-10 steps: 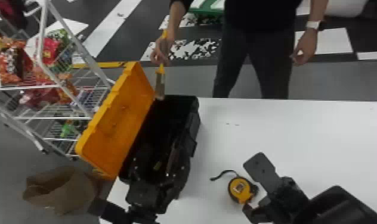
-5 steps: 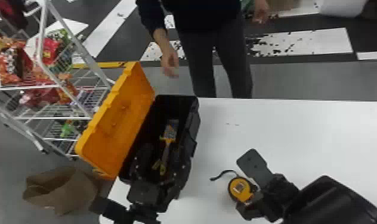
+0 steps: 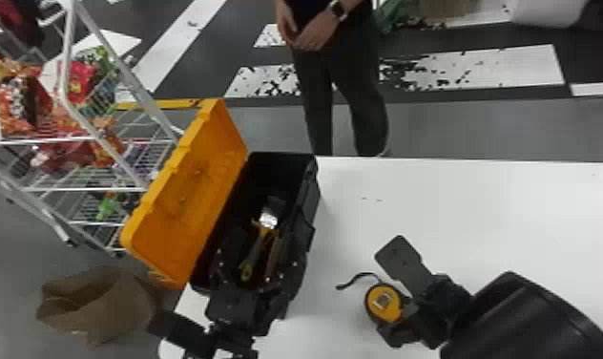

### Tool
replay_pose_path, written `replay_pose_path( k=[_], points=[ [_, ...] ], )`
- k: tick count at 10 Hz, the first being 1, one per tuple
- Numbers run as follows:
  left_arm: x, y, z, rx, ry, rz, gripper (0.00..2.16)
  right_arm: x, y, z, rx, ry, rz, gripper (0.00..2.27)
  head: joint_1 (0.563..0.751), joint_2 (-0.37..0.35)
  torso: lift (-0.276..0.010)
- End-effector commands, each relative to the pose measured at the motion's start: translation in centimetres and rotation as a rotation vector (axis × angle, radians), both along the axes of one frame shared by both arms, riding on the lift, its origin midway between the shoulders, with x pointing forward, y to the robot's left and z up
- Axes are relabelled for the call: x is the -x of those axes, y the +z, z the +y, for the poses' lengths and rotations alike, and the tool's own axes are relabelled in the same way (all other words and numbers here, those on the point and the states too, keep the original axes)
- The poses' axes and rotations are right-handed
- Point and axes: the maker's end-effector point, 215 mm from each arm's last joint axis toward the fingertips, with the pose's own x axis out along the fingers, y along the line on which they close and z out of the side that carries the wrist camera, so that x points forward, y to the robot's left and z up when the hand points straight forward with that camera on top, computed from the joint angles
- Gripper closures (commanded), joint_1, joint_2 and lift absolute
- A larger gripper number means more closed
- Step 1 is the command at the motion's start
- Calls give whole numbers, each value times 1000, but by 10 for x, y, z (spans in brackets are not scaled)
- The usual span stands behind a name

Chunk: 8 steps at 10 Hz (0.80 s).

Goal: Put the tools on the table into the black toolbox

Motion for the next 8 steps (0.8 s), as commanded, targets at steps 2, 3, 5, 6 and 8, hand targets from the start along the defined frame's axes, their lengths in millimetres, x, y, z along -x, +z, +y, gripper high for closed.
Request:
replay_pose_path(
  k=[2,3,5,6,8],
  points=[
    [-2,-3,0,1,0,4,56,2,-4,13,-31,24,23,80,695,350,-39],
    [-3,-4,1,2,2,6,56,7,-2,22,-53,37,36,80,695,350,-39],
    [-4,-4,1,0,2,6,56,7,2,30,-76,46,44,80,695,350,-39],
    [-4,-4,1,1,2,6,56,5,2,29,-66,46,36,80,695,350,-39],
    [-4,-4,-2,3,-4,7,56,1,0,27,-59,46,37,80,695,350,-39]
  ],
)
